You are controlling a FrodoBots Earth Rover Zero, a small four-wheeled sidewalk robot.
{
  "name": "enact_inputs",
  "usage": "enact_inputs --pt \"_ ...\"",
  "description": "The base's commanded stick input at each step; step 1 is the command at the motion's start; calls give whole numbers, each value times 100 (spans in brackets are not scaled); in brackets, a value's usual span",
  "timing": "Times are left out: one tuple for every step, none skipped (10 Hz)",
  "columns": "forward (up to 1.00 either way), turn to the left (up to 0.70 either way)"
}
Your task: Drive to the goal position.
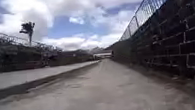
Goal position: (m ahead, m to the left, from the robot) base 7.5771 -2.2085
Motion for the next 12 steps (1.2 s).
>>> enact_inputs --pt "100 0" --pt "100 0" --pt "100 0" --pt "100 0" --pt "100 0" --pt "100 0" --pt "100 0" --pt "100 0" --pt "100 0" --pt "100 0" --pt "100 0" --pt "100 0"
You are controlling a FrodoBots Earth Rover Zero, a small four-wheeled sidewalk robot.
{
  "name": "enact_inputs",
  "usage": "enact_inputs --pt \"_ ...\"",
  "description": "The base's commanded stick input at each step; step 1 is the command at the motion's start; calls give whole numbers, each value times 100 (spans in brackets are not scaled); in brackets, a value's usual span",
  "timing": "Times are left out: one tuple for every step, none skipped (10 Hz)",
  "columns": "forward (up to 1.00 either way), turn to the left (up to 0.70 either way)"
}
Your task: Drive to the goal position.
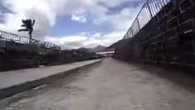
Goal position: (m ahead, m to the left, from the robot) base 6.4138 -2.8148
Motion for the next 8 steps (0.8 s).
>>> enact_inputs --pt "100 0" --pt "100 0" --pt "100 0" --pt "100 0" --pt "100 0" --pt "100 0" --pt "100 0" --pt "100 0"
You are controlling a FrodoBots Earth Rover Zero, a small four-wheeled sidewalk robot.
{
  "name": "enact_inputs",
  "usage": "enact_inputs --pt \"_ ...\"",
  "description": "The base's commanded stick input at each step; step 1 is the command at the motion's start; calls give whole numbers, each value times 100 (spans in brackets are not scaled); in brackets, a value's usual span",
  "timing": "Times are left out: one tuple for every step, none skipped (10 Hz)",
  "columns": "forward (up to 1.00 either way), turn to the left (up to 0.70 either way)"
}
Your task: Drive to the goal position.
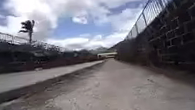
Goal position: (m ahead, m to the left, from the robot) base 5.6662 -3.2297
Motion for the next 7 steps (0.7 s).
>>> enact_inputs --pt "100 0" --pt "100 0" --pt "100 0" --pt "100 0" --pt "100 0" --pt "100 0" --pt "100 0"
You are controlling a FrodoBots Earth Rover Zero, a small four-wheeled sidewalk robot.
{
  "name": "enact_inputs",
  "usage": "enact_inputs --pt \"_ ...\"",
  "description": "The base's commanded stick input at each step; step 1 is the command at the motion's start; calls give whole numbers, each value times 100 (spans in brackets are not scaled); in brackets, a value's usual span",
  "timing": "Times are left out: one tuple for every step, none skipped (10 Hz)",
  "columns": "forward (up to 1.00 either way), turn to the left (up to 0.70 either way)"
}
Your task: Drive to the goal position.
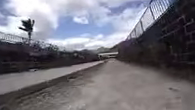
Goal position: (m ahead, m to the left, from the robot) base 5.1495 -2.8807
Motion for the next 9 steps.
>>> enact_inputs --pt "100 0" --pt "100 0" --pt "100 0" --pt "100 0" --pt "100 0" --pt "100 0" --pt "100 0" --pt "100 0" --pt "100 0"
